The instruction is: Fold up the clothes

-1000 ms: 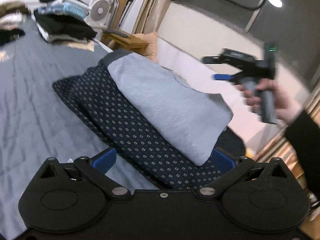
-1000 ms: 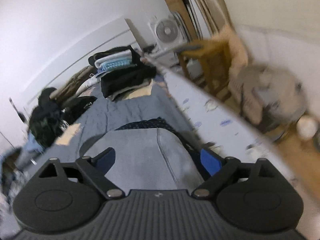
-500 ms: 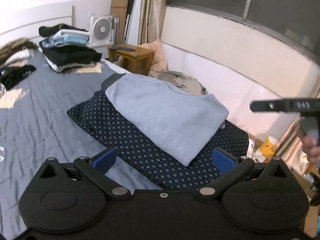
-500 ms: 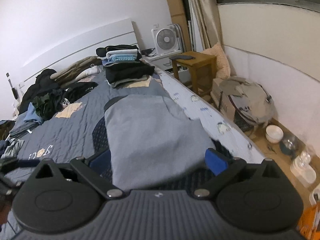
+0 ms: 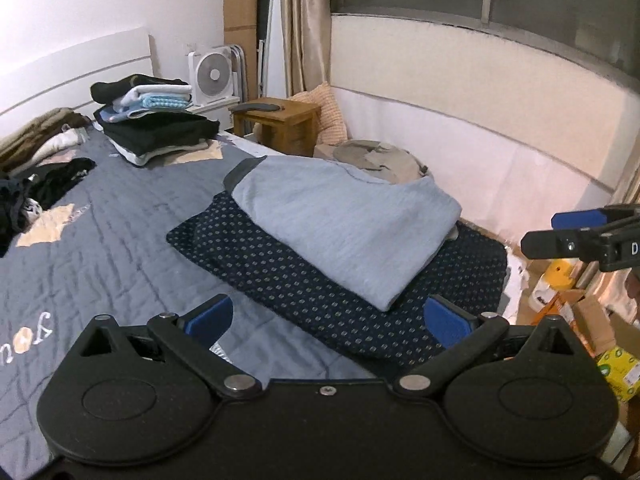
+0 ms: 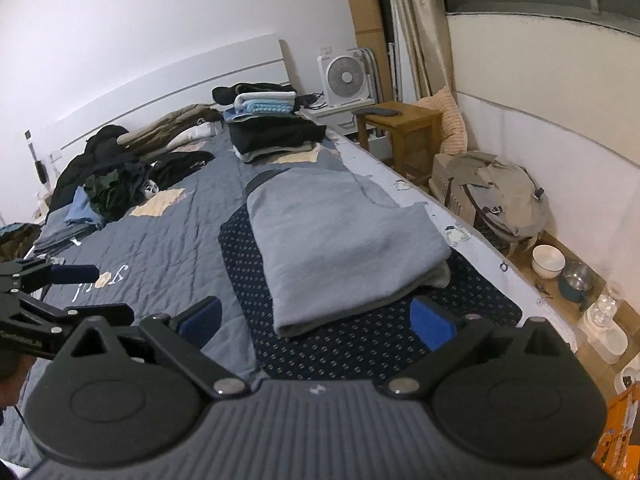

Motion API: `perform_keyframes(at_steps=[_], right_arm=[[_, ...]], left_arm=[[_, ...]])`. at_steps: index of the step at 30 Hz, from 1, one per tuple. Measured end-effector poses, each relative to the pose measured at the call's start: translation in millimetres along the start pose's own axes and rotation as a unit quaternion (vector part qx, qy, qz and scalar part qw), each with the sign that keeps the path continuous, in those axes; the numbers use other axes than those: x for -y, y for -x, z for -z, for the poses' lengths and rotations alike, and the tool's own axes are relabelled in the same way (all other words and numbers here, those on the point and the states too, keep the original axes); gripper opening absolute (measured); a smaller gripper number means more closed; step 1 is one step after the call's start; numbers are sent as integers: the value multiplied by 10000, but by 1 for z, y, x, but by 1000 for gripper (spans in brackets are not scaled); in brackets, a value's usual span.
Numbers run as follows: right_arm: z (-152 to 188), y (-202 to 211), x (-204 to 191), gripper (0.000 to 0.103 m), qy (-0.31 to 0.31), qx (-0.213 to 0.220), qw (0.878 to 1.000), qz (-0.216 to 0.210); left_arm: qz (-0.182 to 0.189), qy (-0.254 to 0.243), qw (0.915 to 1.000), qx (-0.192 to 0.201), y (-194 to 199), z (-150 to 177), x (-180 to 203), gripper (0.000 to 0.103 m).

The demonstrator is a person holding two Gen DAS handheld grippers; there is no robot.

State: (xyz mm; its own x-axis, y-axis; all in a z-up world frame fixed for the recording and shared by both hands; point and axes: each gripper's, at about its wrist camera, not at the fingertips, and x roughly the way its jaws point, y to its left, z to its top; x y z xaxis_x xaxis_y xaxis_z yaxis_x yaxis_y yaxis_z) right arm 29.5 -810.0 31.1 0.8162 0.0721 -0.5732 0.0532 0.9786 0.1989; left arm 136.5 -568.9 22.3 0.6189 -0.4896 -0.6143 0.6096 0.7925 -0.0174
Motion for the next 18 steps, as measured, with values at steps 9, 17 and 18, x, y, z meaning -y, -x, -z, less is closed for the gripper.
perform_keyframes(at_steps=[9,17,18], right_arm=[[0,-8,-14,100,75,-77,9999,-45],[4,-11,-17,100,176,-204,9996,40],[3,-11,-16,100,168,-213,9996,39]], left_arm=[[-194,21,9998,-99,8,3,-9,103],[-253,-127,9995,-105,10,4,-8,103],[-245,-136,9996,-100,11,4,-8,103]])
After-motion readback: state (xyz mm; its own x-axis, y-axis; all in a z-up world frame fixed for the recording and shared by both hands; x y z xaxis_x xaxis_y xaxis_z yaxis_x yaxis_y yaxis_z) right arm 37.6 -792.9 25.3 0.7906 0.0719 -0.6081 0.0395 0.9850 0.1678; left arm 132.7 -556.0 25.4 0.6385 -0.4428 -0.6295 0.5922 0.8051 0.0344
